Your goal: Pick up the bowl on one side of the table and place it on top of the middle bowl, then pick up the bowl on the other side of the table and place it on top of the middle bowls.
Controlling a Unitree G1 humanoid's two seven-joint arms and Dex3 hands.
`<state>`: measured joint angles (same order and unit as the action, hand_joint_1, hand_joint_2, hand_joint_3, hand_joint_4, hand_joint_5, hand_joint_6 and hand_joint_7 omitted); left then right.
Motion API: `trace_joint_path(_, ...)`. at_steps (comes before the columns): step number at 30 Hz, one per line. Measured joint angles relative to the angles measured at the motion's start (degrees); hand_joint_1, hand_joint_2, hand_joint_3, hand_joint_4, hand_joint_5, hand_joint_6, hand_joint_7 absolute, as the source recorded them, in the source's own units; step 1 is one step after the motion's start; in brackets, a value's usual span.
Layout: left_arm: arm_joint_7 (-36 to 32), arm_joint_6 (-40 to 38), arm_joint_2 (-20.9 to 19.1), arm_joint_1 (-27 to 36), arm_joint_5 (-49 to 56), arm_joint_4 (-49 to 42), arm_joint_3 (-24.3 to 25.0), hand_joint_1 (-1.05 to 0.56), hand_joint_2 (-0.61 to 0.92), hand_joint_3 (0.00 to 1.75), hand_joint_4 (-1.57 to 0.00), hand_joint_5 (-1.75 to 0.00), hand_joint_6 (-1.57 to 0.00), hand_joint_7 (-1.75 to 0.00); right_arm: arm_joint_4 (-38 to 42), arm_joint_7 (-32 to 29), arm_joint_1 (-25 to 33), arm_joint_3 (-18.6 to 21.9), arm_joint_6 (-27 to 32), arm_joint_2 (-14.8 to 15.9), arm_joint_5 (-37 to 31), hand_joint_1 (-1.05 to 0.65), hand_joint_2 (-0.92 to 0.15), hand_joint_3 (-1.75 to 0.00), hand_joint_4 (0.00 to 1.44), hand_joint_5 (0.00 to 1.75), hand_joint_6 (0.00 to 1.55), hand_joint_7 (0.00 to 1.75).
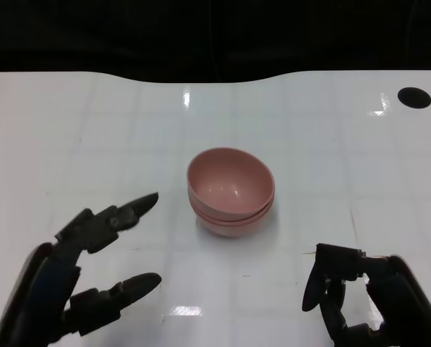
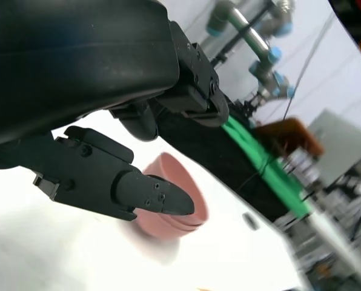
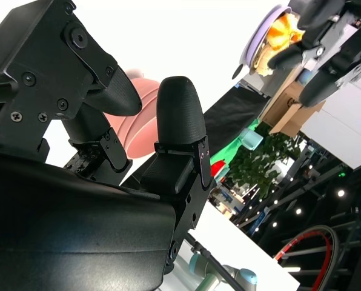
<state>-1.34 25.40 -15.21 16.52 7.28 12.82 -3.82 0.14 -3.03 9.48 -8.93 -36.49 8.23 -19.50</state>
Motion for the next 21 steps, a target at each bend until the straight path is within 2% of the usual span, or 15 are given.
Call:
trace_joint_path(2, 0.25, 0.15, 1.88, 1.22, -2.5, 0.12, 0.09, -0.17, 0.92, 0.28, -0.53, -1.12, -0.84, -0.34, 0.38, 0.0, -0.04, 0.03, -0.07, 0.01, 0.18, -0.03, -0.1, -1.75, 0.96, 1.75, 0.83, 1.46)
trace_joint_path(3, 0.3, 0.17, 2.86, 1.63, -3.53, 0.12, 0.08, -0.15, 0.91, 0.3, -0.56, -1.13, -0.85, -0.38, 0.51, 0.0, -0.05, 0.06, -0.13, 0.01, 0.23, -0.03, -0.1, -1.75, 0.96, 1.75, 0.83, 1.46)
trace_joint_path(6, 0.27, 0.4, 6.13, 2.38, -5.07, -0.66, 0.19, -0.03, 0.55, 1.07, -0.81, -1.22, -0.89, -0.79, 1.03, 0.01, -0.12, 0.25, -0.75, 0.13, 0.61, -0.02, -0.1, -1.75, 0.96, 1.75, 0.83, 1.45)
trace_joint_path(7, 0.1, 0.41, 7.23, 2.47, -5.15, -1.22, 0.33, -0.02, 0.51, 1.16, -0.84, -1.24, -0.89, -0.85, 1.24, 0.04, -0.15, 0.35, -1.03, 0.28, 0.98, -0.02, -0.1, -1.75, 0.95, 1.75, 0.83, 1.45)
trace_joint_path(9, -0.17, 0.83, 9.13, 2.58, -5.65, -2.82, 0.82, -0.03, 0.49, 1.24, -0.86, -1.44, -0.86, -1.11, 1.54, 0.11, -0.15, 0.82, -1.3, 0.68, 1.34, -0.02, -0.12, -1.72, 0.95, 1.75, 0.83, 1.43)
trace_joint_path(14, -0.11, 3.01, 11.11, 2.23, -6.44, -5.88, 1.76, -0.05, 0.41, 1.39, -0.87, -1.72, -0.8, -1.5, 1.98, 0.14, -0.2, 1.6, -1.59, 0.95, 1.51, -0.02, -0.13, -1.7, 0.95, 1.75, 0.83, 1.42)
trace_joint_path(17, -0.09, 4.26, 11.25, 1.35, -5.46, -7.4, 1.81, -0.06, 0.37, 1.42, -0.9, -1.74, -0.82, -1.59, 2.29, 0.16, -0.26, 1.72, -1.8, 0.96, 1.65, -0.01, -0.13, -1.69, 0.94, 1.74, 0.84, 1.4)
trace_joint_path(21, 0.63, 4.46, 11.23, 0.89, -5.5, -8.68, 1.84, -0.06, 0.35, 1.44, -0.91, -1.75, -0.84, -1.61, 3.15, 0.29, -0.29, 1.7, -2.03, 0.93, 1.98, -0.01, -0.13, -1.69, 0.94, 1.74, 0.84, 1.38)
